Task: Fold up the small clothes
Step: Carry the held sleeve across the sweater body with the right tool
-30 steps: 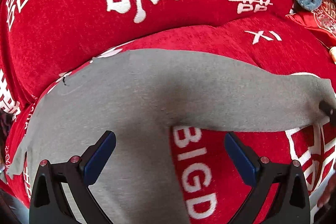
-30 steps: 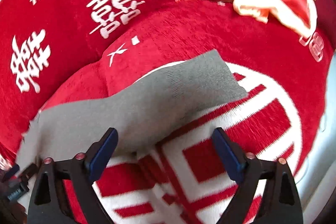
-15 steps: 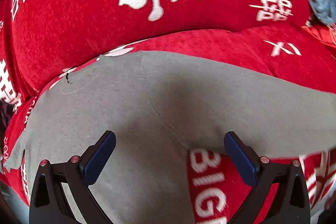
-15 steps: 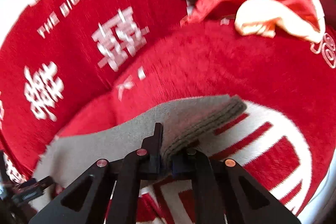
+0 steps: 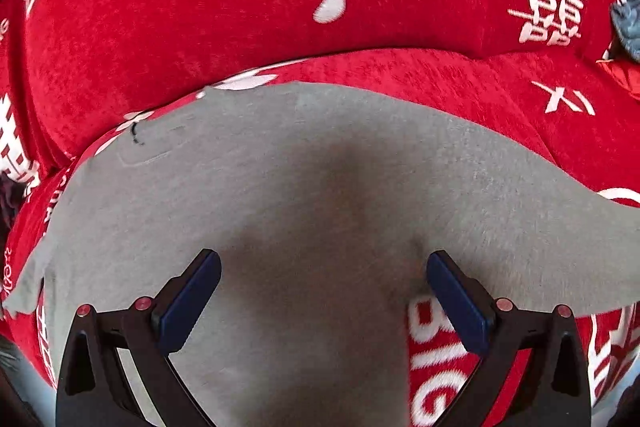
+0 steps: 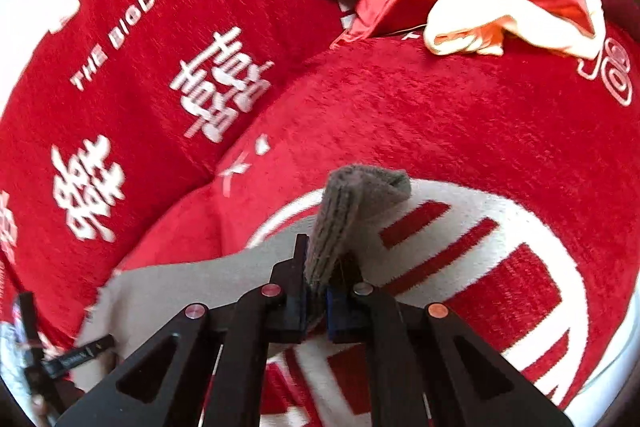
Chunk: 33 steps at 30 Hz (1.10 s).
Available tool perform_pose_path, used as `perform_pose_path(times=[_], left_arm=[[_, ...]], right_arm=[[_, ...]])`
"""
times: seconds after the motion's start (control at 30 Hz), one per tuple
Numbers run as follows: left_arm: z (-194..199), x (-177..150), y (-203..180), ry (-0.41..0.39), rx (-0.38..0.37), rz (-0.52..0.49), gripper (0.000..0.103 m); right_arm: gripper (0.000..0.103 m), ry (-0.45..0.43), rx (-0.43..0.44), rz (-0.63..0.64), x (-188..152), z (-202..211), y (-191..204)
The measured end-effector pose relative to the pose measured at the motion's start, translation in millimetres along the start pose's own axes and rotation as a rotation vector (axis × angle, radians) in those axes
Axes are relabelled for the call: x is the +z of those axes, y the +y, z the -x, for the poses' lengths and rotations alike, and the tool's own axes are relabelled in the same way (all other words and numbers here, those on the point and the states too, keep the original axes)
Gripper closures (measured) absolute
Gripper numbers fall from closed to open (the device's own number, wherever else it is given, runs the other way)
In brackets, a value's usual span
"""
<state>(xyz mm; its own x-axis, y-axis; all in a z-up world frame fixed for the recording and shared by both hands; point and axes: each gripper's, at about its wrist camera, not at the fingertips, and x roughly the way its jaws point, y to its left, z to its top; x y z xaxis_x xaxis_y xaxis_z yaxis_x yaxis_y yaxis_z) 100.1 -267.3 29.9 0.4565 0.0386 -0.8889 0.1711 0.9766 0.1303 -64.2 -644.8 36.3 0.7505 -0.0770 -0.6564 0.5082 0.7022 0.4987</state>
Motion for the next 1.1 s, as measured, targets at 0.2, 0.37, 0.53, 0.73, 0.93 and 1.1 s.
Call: perform_pose_path(times=[0.2, 0.37, 0.53, 0.73, 0.93, 1.1], left_arm=[[9.2, -19.9, 19.6, -0.008, -0.014, 0.018, 0.000], [9.4, -30.6, 44.1, 0.006, -0.028, 0.065, 0.000], [10.2, -41.4, 69.6, 0.012, -0.031, 0.099, 0.000], [11.9, -56.7, 105.8, 0.018, -0.039, 0.147, 0.000], [19.3, -70.3, 132.5, -0.013, -0.066, 0.163, 0.000], [22.8, -80.9, 157.7, -0.034, -0.075, 0.184, 0.000]], right_arm=[[0.097, -0.005, 0.054, -0.008, 4.6, 20.2, 22.2], [0.097, 0.000, 0.079, 0.007, 4.4, 28.8, 49.1], [0.097, -0.006, 0.123, 0.040, 3.0, 38.3, 87.7], [0.097, -0.010, 0.159, 0.101, 0.4, 46.7, 140.2], [0.097, 0.002, 0.202, 0.177, -12.4, 51.1, 196.9], [0.097, 0.026, 0.230, 0.241, -31.7, 48.8, 246.0]])
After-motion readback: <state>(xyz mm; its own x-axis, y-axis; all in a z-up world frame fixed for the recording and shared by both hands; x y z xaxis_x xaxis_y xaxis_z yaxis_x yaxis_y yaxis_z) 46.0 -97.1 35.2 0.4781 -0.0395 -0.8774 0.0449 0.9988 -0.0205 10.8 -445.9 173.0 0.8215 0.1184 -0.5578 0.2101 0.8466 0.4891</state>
